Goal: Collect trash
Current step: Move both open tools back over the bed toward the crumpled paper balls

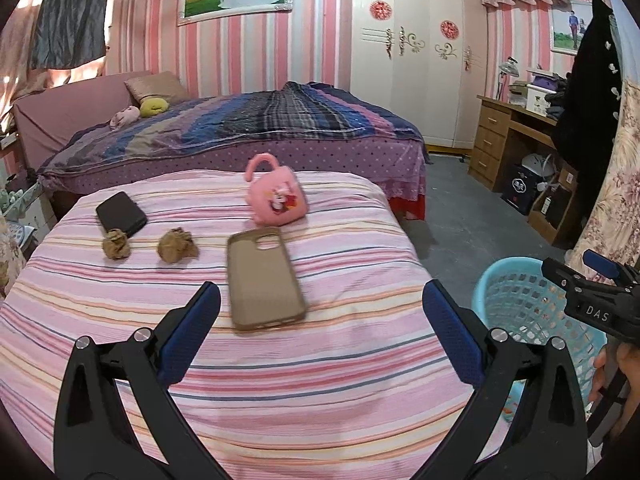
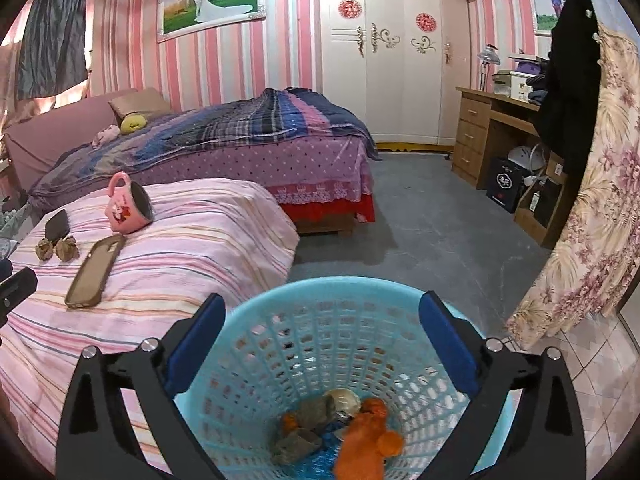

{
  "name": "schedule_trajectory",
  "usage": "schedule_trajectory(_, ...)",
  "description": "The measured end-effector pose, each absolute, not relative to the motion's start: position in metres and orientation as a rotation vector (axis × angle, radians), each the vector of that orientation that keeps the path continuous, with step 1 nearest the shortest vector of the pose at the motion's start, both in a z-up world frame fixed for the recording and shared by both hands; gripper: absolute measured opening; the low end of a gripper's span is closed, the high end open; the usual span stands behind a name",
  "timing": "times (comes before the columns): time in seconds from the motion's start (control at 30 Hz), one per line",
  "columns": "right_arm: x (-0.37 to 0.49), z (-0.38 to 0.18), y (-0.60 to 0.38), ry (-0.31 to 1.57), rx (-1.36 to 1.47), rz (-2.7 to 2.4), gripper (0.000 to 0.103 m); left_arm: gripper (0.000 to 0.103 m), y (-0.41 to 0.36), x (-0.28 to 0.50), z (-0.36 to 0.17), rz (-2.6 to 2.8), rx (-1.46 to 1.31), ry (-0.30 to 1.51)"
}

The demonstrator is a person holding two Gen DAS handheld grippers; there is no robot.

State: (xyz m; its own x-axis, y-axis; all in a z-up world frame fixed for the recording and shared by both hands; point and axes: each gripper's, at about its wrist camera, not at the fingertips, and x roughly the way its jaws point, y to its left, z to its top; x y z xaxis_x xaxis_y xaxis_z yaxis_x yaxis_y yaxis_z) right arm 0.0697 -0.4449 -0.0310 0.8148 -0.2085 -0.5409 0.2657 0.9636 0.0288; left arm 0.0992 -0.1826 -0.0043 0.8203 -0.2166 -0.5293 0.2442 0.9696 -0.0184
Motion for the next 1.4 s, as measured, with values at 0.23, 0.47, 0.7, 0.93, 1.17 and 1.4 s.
schedule_trajectory(0.23, 0.088, -0.027, -0.409, 0.568, 0.064, -0.204, 0.097, 0.098, -0.139, 0.107, -0.015, -0.208, 0.01, 0.579)
schedule_trajectory(0.47, 0.112, -0.027, -0.364, 0.578, 0.039, -0.151, 0.098, 0.098, -0.101, 0.122, -0.026, -0.107, 0.033, 0.593)
schedule_trajectory(0.7, 0.135, -0.028, -0.324, 0.587, 0.014, -0.09, 0.098, 0.098, -0.056, 0.149, -0.024, -0.041, -0.011, 0.615)
schedule_trajectory(0.93, 0.154, -0.03, -0.29, 0.605, -0.01, -0.047, 0.098, 0.098, -0.018, 0.176, -0.008, 0.037, -0.015, 0.577)
schedule_trajectory(1.17, 0.167, -0.032, -0.265, 0.617, -0.065, -0.036, 0.098, 0.098, 0.019, 0.2, -0.012, 0.091, -0.042, 0.561)
schedule_trajectory(1.4, 0.179, -0.028, -0.251, 0.603, -0.084, -0.02, 0.098, 0.098, 0.046, 0.217, -0.028, 0.099, -0.059, 0.602)
